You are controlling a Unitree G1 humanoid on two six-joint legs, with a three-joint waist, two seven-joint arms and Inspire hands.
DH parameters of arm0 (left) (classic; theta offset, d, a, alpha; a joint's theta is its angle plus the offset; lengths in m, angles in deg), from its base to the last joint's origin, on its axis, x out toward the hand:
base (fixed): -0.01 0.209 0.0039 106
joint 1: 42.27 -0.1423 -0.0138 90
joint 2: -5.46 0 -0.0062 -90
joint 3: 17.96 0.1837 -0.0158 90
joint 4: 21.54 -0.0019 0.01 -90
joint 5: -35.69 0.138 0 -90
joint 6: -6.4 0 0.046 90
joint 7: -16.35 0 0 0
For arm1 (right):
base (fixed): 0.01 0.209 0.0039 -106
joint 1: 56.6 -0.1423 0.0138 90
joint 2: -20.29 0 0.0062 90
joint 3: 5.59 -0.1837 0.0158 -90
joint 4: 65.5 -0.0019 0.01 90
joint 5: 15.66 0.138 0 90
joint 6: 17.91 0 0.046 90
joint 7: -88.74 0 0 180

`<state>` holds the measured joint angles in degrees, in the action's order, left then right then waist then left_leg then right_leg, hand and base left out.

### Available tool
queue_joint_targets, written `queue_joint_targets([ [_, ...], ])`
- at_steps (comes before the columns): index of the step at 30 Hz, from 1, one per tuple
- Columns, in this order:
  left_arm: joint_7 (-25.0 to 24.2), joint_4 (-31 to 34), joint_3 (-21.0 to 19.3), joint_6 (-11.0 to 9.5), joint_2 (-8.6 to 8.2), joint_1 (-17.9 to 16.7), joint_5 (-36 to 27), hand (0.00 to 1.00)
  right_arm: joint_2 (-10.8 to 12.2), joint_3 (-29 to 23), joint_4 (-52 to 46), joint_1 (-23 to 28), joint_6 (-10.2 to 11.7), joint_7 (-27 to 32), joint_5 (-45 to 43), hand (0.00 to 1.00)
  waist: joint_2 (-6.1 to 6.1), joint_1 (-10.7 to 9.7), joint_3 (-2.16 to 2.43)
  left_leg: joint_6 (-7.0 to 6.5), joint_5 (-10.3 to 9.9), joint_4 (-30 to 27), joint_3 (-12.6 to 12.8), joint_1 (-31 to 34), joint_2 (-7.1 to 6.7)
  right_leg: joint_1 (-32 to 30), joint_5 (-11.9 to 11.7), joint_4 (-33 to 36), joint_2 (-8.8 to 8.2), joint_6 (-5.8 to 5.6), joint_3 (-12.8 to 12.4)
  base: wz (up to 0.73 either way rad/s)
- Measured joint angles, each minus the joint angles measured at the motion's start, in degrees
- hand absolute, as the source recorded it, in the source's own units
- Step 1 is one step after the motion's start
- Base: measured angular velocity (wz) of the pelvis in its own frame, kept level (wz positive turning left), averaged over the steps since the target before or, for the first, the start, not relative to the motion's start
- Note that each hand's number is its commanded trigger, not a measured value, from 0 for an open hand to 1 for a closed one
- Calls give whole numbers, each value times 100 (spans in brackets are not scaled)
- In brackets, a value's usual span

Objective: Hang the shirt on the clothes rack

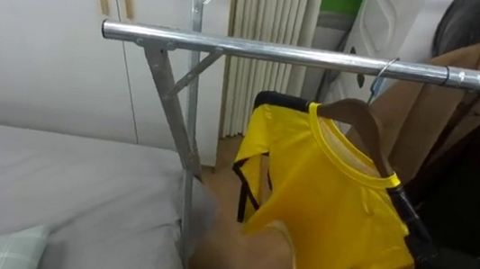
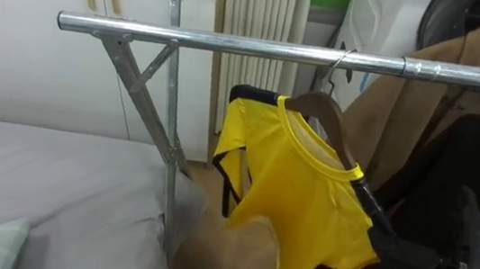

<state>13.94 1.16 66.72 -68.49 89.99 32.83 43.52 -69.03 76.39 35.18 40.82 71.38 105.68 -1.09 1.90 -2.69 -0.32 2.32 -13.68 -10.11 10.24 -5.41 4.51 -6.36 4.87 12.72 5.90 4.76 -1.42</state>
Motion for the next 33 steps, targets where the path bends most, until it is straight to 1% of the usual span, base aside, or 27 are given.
queue_joint_targets([
  [2, -3, 0, -8, 1, -4, -37, 4, 0, 103, -1, 197, 111, 76, -146, 258, 0, 2, -56, -1, 1, -2, -7, 2, -12, 5, 21, -5, -11, -28, 7, -6, -7],
  [3, 0, 0, -11, 1, 0, -59, 3, 0, 211, -2, 585, 156, 165, -229, 418, 0, 13, -86, 6, 1, -2, 3, -16, -37, 7, 46, -3, -4, -31, 6, 12, 8],
  [5, 13, 2, -10, 0, 1, -59, -32, 0, 322, 31, 1280, 248, 194, -423, 814, 0, 5, -85, 0, 2, -1, 6, -27, -66, 5, 38, 0, -26, -32, 3, 14, 3],
  [6, 12, 7, -17, 0, 1, -59, -57, 0, 405, 37, 1807, 297, 186, -545, 1076, 0, -2, -85, 1, 0, -4, 8, -16, -85, 4, 55, 2, -22, -32, 0, 10, -4],
  [7, 12, 8, -19, 0, -2, -59, -58, 0, 528, 27, 2251, 393, 175, -621, 1284, 0, -22, -89, -11, 0, -12, 20, 7, -92, 7, 55, 5, -18, -22, -5, -11, -7],
  [8, 12, 5, -18, 0, -5, -59, -60, 0, 592, 16, 2467, 432, 178, -670, 1341, 0, -29, -97, -14, 0, -12, 30, 18, -86, 8, 71, 4, -12, -20, -3, -19, -8],
  [9, 12, -14, -24, 0, -20, -60, -60, 0, 698, -3, 2913, 470, 175, -770, 1462, 0, -46, -156, -31, 0, -12, 47, 21, -63, 8, 71, 2, -5, -24, 0, -20, -5],
  [10, 12, -32, -20, 0, -46, -61, -57, 0, 751, -3, 3254, 542, 159, -866, 1552, 0, -72, -210, -35, 0, -12, 51, 28, -58, 4, 62, 3, 7, -27, -1, -22, 0],
  [11, 12, -32, -20, 0, -56, -62, -57, 0, 767, -3, 3401, 582, 157, -930, 1580, 0, -87, -234, -31, 0, -12, 50, 31, -50, 4, 54, 3, 6, -26, -2, -22, 0],
  [12, 12, -33, -32, 0, -64, -61, -57, 0, 788, -7, 3794, 616, 204, -1099, 1598, 0, -98, -263, -27, 0, -12, 47, 34, -41, 3, 45, 3, -2, -22, -1, -29, -4],
  [13, 12, -34, -59, -1, -64, -61, -60, 0, 799, -5, 4236, 617, 208, -1286, 1683, 0, -101, -260, -26, 0, -12, 48, 50, -60, 6, 46, 3, 3, -12, -1, -49, -6],
  [16, 11, -80, -65, -1, -65, -60, -95, 0, 811, -9, 4979, 623, 205, -1689, 1826, 0, -109, -263, -32, 4, -16, 57, 120, -77, 14, 35, 2, 16, 13, -2, -134, -13],
  [17, 11, -97, -63, -1, -67, -59, -100, 0, 811, -3, 5105, 624, 208, -1764, 1849, 0, -110, -265, -32, 6, -17, 56, 130, -79, 15, 37, 2, 10, 16, -6, -144, -9],
  [18, 11, -152, -63, -6, -70, -40, -102, 0, 816, 6, 5356, 635, 208, -1907, 1960, 0, -135, -263, -45, 7, -18, 58, 138, -90, 17, 46, 6, 4, 20, -18, -154, -5],
  [22, 11, -243, -127, -15, -106, 1, -99, 0, 848, -1, 5920, 690, 184, -2155, 2197, 0, -161, -239, -41, 5, -20, 63, 191, -105, 14, 44, -1, 5, 24, -46, -195, -6],
  [24, 11, -262, -139, -13, -119, 7, -95, 0, 852, -52, 6170, 699, 174, -2214, 2218, 0, -171, -272, -40, 3, -21, 59, 167, -103, 12, 66, -36, 0, 13, 2, -172, 5],
  [27, 15, -339, -134, -9, -134, 15, -91, 0, 831, -190, 6542, 675, -46, -2259, 2133, 0, -191, -294, -28, -9, -28, 56, 127, -153, 9, 141, -29, -4, 0, -5, -135, 8],
  [28, 14, -341, -134, -4, -137, 26, -91, 0, 823, -203, 6635, 652, -143, -2255, 2068, 0, -198, -296, -30, -9, -27, 57, 127, -152, 5, 140, -28, -5, -4, -7, -136, 0],
  [29, 13, -341, -127, 1, -139, 28, -91, 0, 820, -200, 6671, 641, -195, -2259, 2035, 0, -201, -296, -30, -9, -27, 56, 127, -150, 2, 134, -27, -2, -5, -8, -139, 0],
  [31, 3, -341, -119, 56, -163, 55, -93, 0, 817, -198, 6744, 589, -385, -2260, 1847, 0, -222, -296, -30, -11, -28, 55, 129, -150, -4, 133, -21, 0, -7, -20, -143, 0],
  [33, -29, -353, -119, 90, -181, 70, -95, 0, 810, -199, 6745, 541, -458, -2266, 1648, 0, -243, -301, -31, -12, -28, 54, 129, -161, -10, 138, -21, 3, -13, -20, -139, 0],
])
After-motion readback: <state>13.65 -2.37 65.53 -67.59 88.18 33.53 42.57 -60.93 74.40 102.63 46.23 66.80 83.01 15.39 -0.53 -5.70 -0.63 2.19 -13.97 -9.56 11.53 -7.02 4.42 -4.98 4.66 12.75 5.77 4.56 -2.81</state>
